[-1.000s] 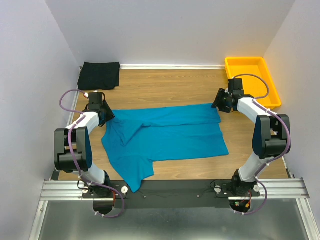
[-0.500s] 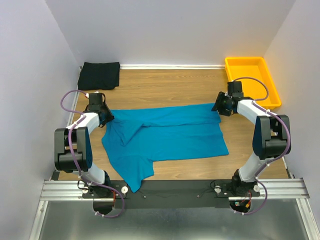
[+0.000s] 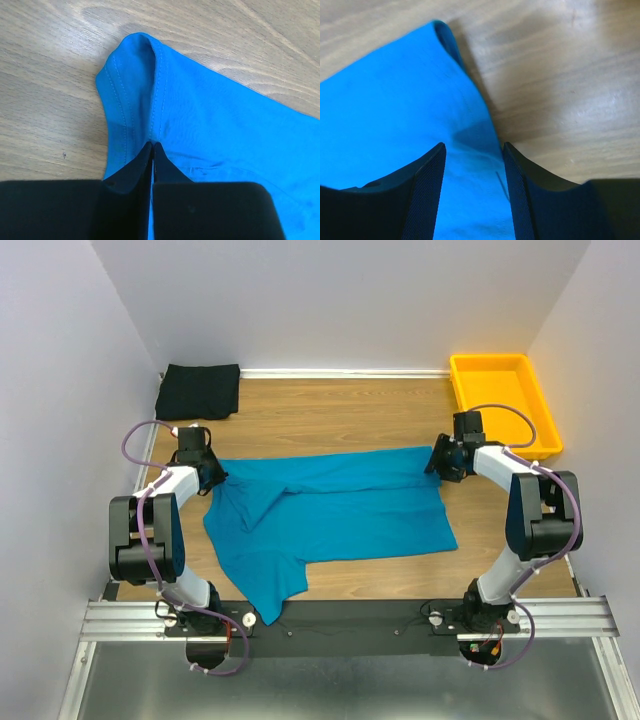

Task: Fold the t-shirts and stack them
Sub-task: Fold the tshirt

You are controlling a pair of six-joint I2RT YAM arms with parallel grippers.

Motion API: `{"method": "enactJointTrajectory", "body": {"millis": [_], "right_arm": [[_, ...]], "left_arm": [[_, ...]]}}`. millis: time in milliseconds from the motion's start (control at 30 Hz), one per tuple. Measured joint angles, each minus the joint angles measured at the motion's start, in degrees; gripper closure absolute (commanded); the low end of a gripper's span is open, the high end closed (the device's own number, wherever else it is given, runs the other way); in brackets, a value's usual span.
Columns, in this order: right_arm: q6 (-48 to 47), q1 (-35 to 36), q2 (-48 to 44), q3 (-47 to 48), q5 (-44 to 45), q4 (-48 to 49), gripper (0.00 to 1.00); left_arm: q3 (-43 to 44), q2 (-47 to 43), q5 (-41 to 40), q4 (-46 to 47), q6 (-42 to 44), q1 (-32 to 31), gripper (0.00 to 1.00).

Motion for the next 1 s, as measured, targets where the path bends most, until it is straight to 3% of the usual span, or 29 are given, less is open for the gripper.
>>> {"method": "enactJointTrajectory", "body": {"millis": [233, 333, 533, 567, 1000], "right_arm": [[0.3, 0.0, -0.5, -2.0, 1.9, 0.0, 0.44], [0.7, -0.1, -0.5, -2.2, 2.1, -0.1, 0.53], [1.0, -0.1, -0.6, -2.2, 2.4, -0.1, 0.96], [0.9, -0.1, -0.7, -2.2, 2.4, -0.2, 0.99], [1.2, -0.3, -4.2, -0.5, 0.9, -6.2, 0.99]], "left_arm": [[1.1, 0.0, -0.4, -0.5, 0.3, 0.0, 0.92], [2.1, 0.0, -0.5, -0.9, 0.5, 0.0, 0.92], [4.0, 0.0, -1.2, -2.3, 0.7, 0.0, 0.93], [4.5, 0.0, -1.4, -2.8, 0.8, 0.0, 0.93], [13.3, 1.6, -6.7, -10.0, 2.2, 0.0, 0.95]]}}
